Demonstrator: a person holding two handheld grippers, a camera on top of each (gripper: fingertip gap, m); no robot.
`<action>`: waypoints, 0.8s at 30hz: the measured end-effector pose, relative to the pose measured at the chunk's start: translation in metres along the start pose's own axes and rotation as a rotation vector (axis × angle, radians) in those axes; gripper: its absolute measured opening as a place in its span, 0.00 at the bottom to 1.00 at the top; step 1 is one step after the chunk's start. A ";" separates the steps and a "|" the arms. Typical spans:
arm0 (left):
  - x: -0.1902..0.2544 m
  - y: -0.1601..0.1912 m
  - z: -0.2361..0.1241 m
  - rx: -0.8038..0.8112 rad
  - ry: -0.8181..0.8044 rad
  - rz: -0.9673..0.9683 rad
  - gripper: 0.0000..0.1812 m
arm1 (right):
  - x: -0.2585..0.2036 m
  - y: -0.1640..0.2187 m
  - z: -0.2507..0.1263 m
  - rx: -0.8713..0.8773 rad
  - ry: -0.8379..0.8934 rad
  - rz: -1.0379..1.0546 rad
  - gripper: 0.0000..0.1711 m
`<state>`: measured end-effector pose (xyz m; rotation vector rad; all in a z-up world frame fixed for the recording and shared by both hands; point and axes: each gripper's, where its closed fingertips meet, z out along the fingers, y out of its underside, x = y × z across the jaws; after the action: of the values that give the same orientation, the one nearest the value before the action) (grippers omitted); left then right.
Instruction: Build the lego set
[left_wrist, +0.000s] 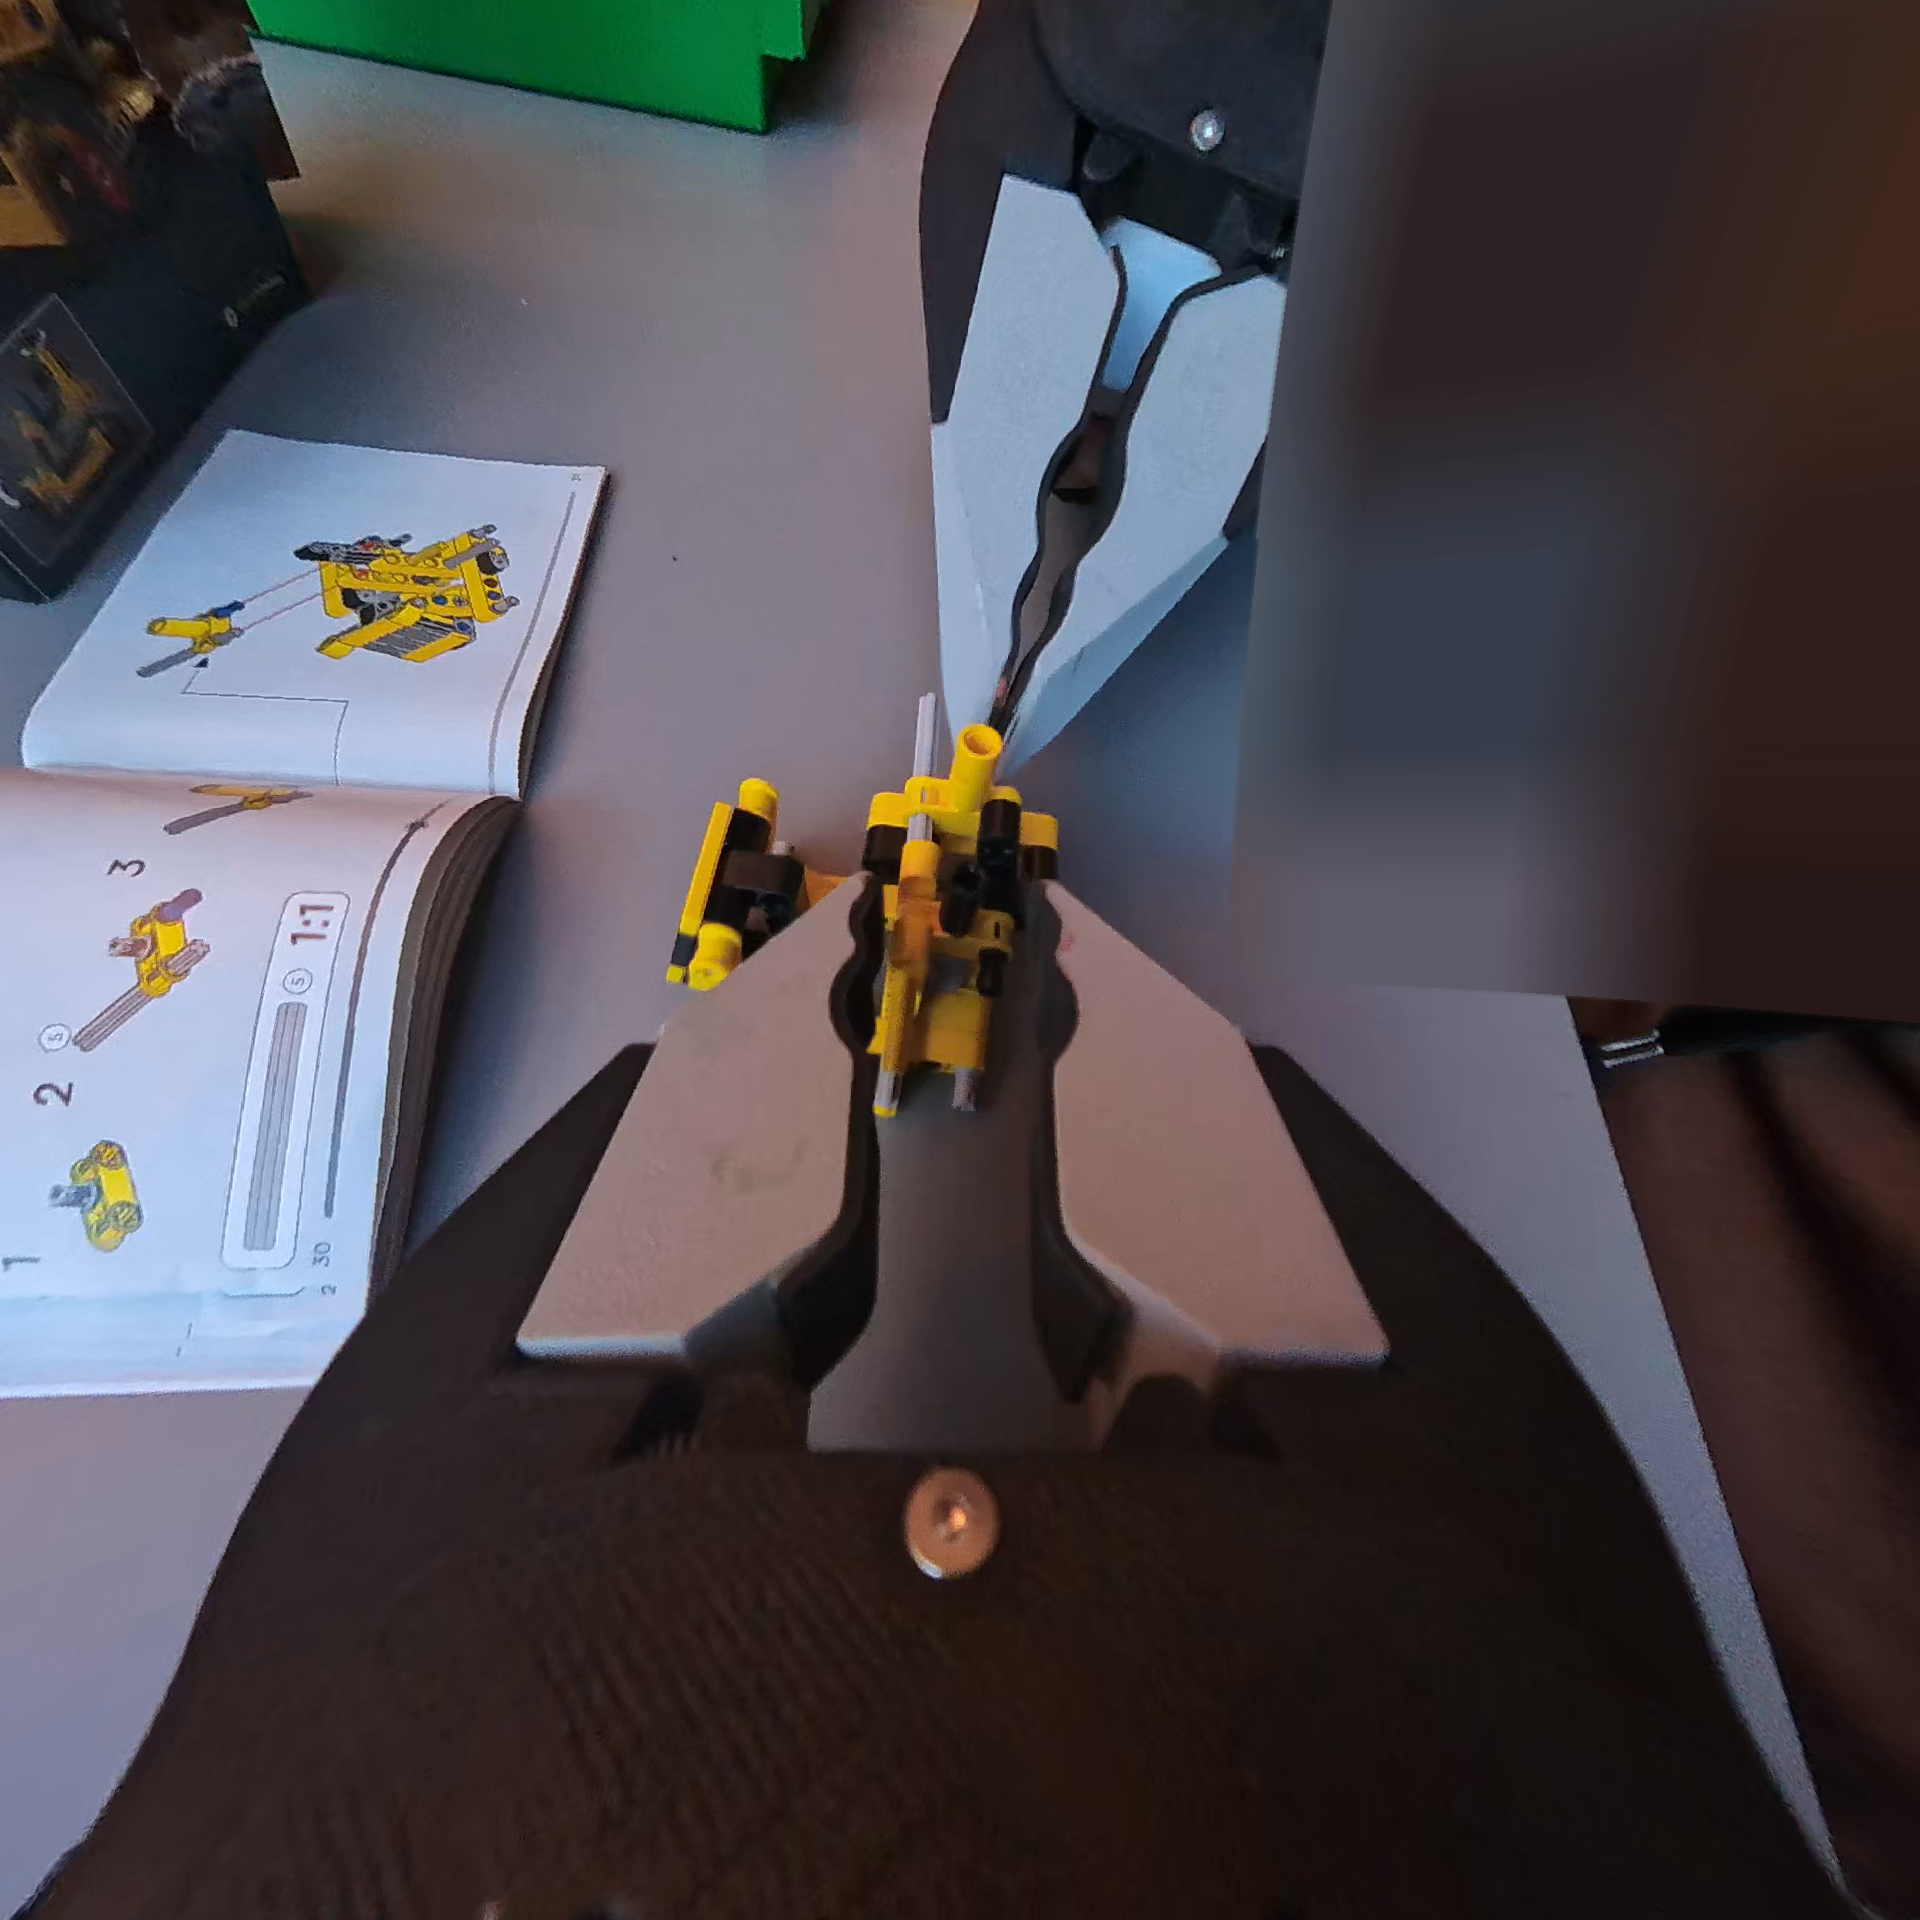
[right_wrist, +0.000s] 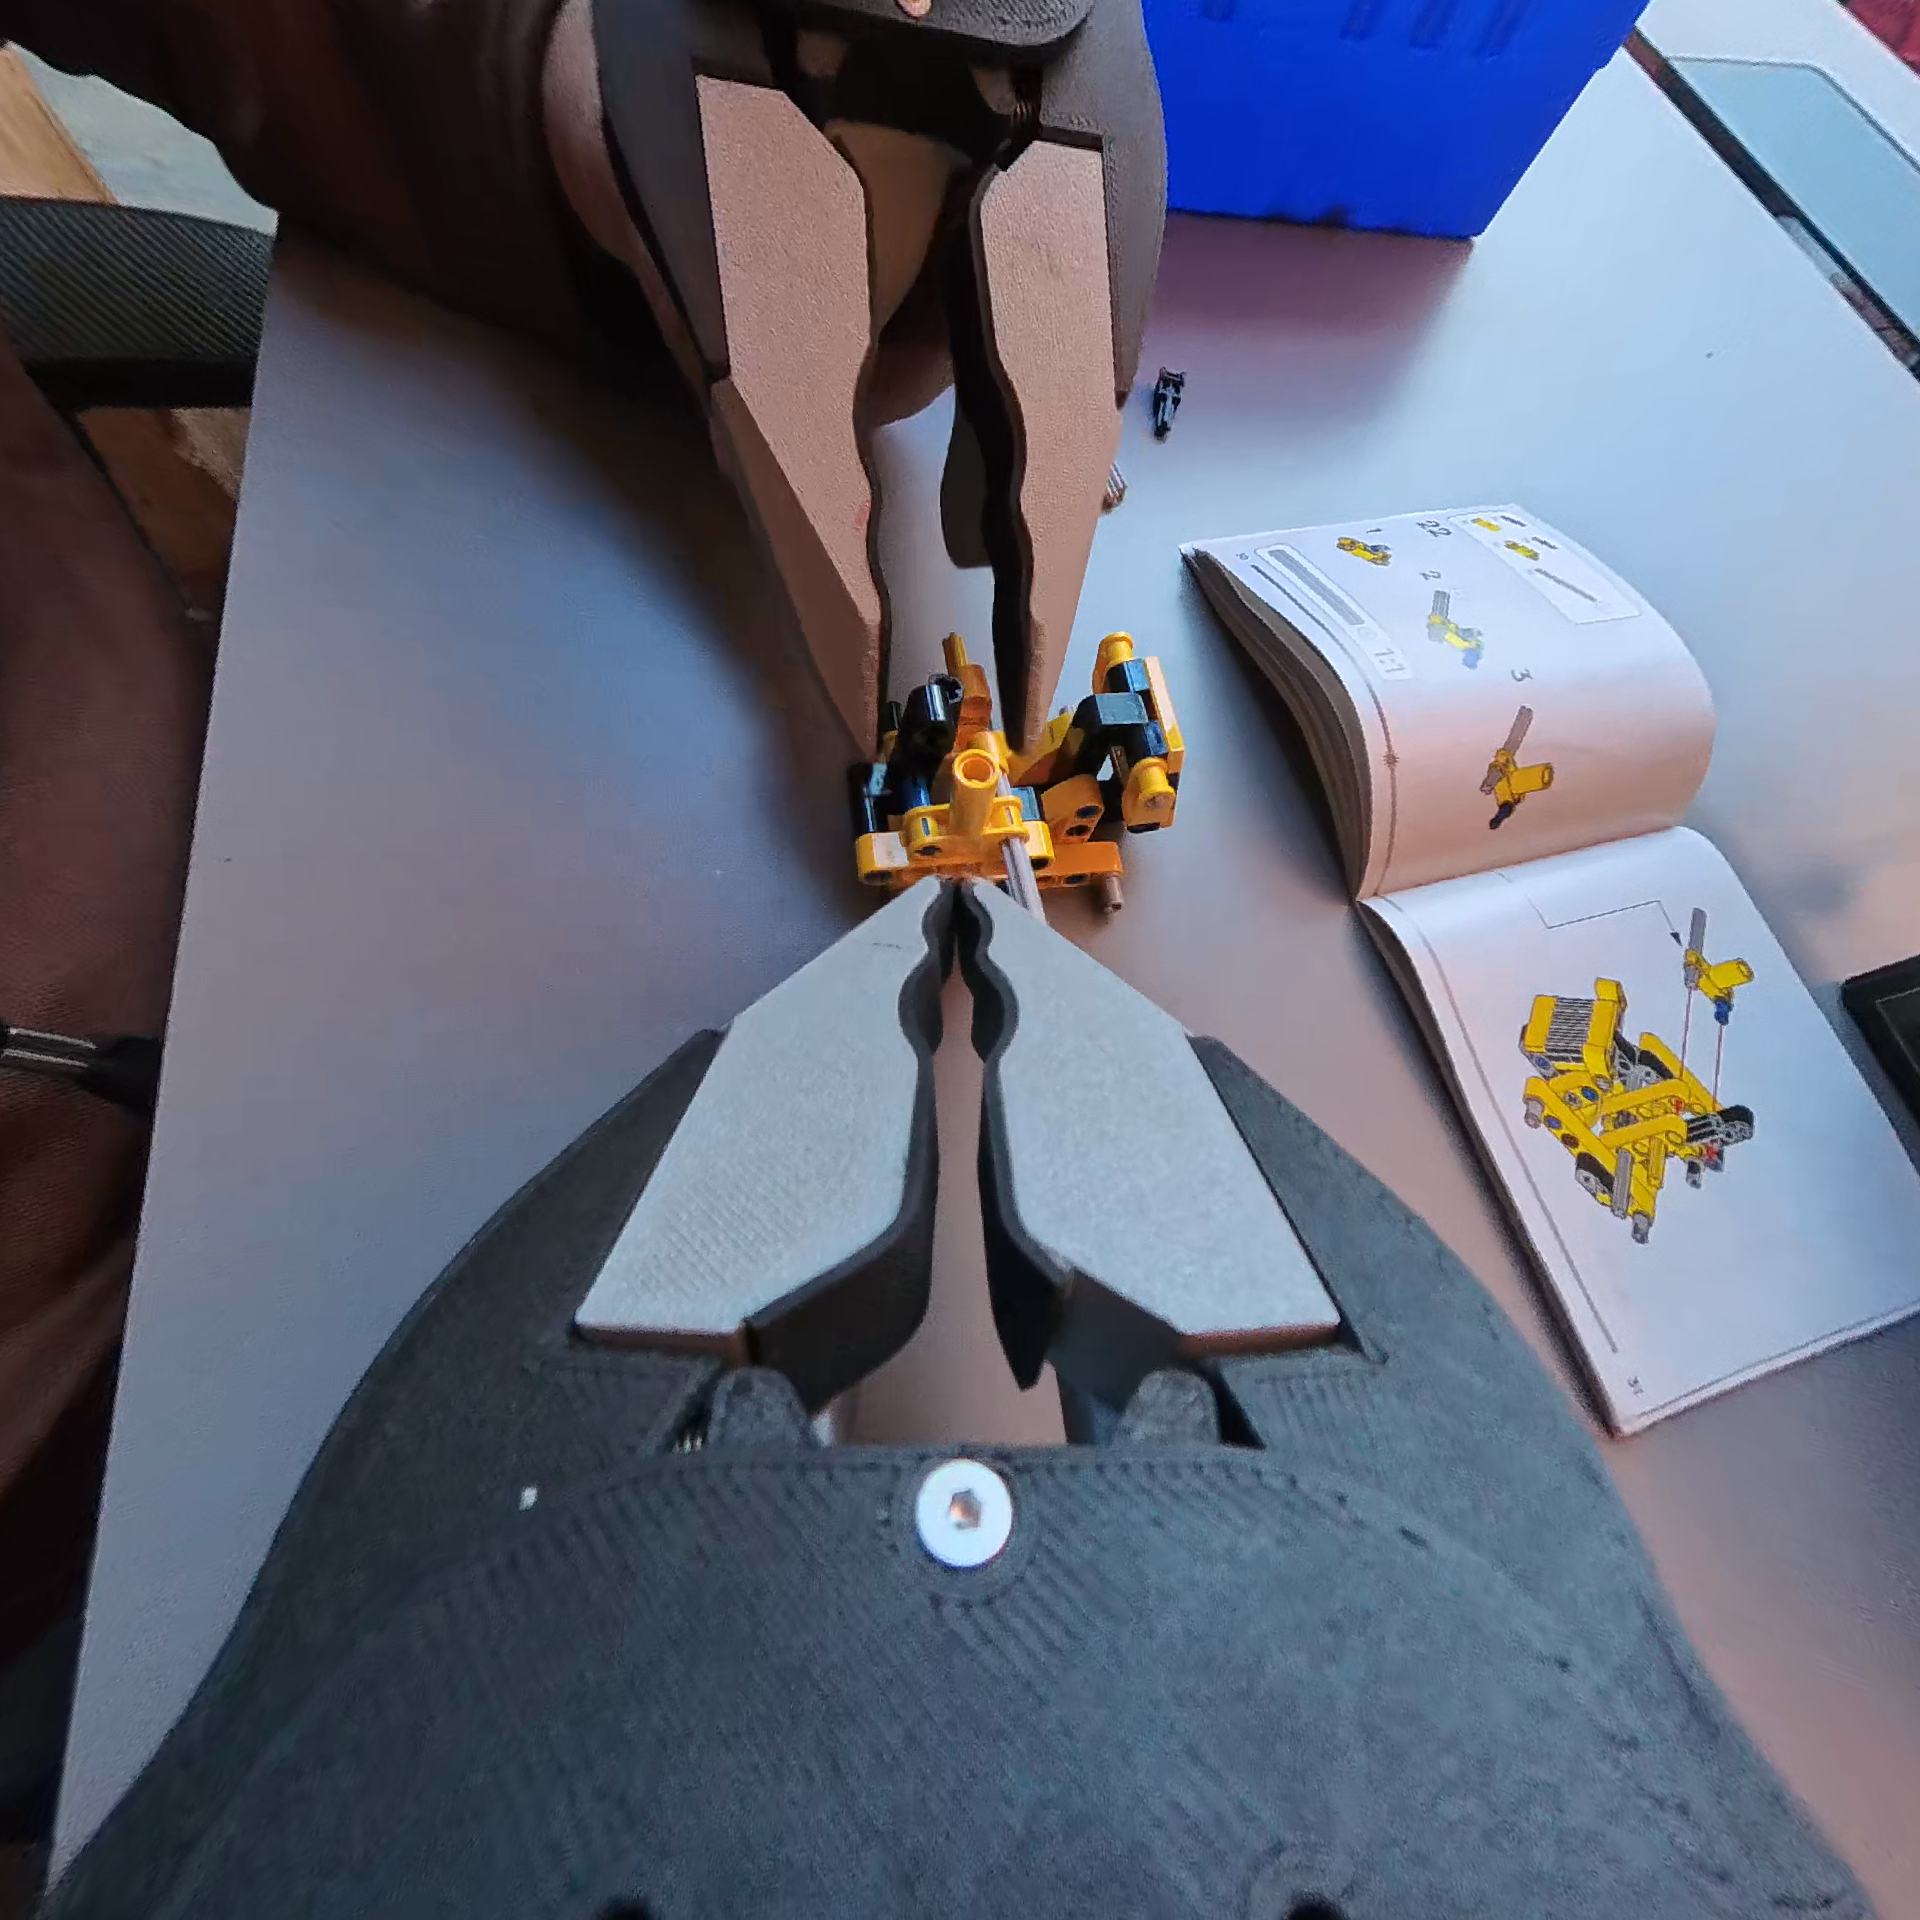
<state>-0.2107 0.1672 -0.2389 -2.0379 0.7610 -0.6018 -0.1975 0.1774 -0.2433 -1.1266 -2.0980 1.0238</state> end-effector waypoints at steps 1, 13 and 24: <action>0.000 0.002 -0.001 -0.009 0.004 -0.001 0.13 | -0.001 -0.002 -0.001 0.011 -0.009 0.005 0.00; 0.005 0.004 0.003 -0.032 0.044 0.020 0.10 | -0.003 0.000 0.002 0.017 -0.041 0.039 0.00; 0.009 0.004 0.006 -0.040 0.083 -0.001 0.11 | -0.003 0.000 0.002 0.014 -0.040 0.036 0.00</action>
<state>-0.2013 0.1622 -0.2439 -2.0600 0.8265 -0.6804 -0.1975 0.1741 -0.2442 -1.1498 -2.1053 1.0852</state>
